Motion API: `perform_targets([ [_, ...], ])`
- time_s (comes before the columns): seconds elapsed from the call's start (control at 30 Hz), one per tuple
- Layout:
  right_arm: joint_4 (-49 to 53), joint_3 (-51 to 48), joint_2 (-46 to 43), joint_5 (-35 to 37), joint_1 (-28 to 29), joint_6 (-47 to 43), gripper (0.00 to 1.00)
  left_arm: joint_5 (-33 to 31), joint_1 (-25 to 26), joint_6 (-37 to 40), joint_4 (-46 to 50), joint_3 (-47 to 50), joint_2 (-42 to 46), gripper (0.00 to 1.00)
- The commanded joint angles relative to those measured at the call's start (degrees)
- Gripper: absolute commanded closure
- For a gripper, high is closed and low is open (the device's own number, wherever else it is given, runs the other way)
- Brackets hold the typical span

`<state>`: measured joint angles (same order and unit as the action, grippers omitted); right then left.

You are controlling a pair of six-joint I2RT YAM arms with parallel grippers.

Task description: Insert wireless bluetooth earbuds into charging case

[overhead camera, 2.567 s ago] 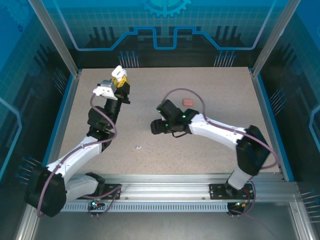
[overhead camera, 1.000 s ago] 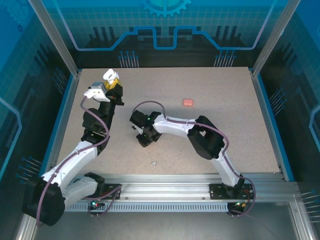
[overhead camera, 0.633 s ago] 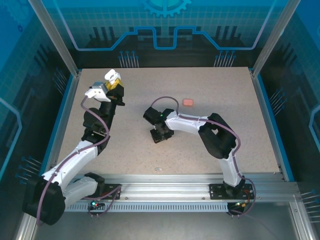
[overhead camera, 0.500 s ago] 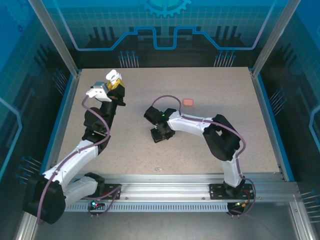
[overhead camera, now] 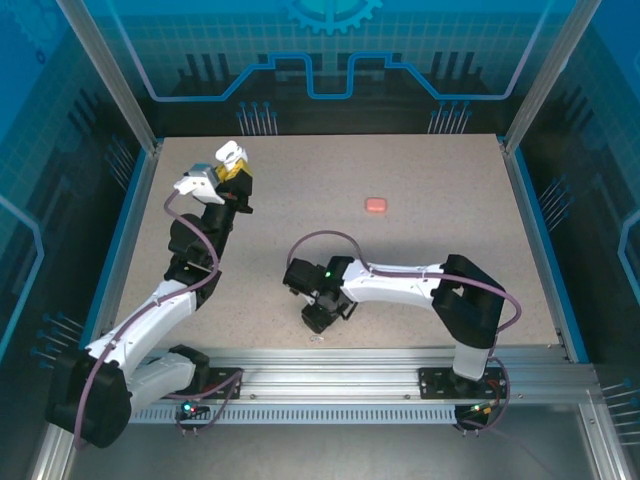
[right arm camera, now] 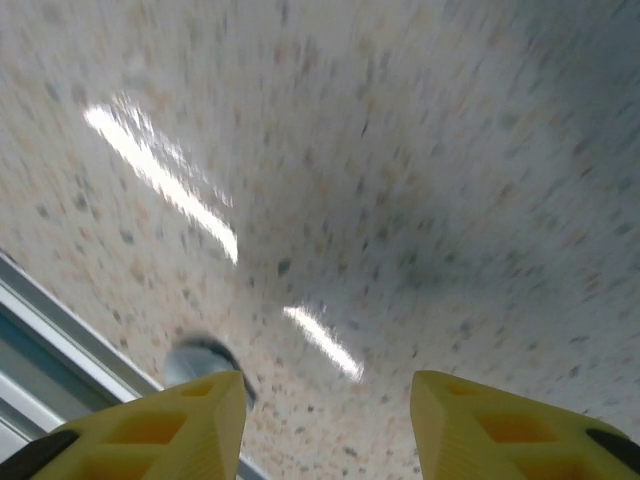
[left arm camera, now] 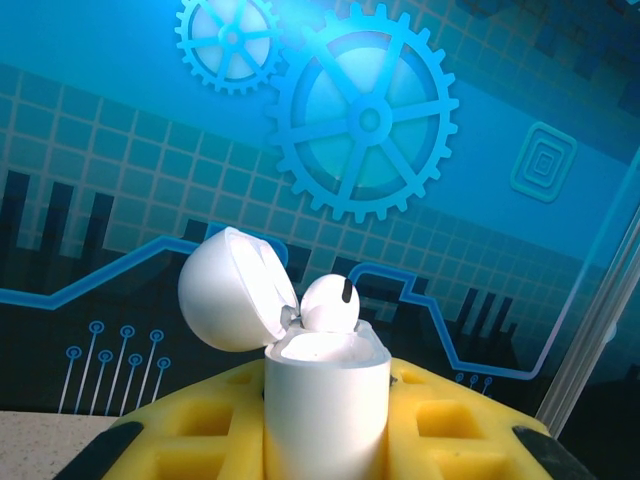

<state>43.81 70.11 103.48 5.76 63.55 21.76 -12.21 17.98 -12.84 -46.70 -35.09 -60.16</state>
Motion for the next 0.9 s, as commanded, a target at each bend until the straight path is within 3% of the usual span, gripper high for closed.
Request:
perform_targets([
  [0.0, 0.8, -1.1, -1.3, -1.7, 1.3, -1.4, 0.52, 1.3, -0.4, -1.2, -0.5, -1.8, 0.7, 1.00],
  [0.4, 0.4, 0.3, 1.1, -4.3, 5.0, -3.1, 0.51, 1.3, -0.1, -1.6, -0.4, -2.2, 0.0, 1.00],
  [0.87, -0.1, 3.8, 6.5, -5.2, 5.3, -3.6, 0.53, 0.9, 0.3, -1.3, -0.7, -2.3, -0.4, 1.00],
])
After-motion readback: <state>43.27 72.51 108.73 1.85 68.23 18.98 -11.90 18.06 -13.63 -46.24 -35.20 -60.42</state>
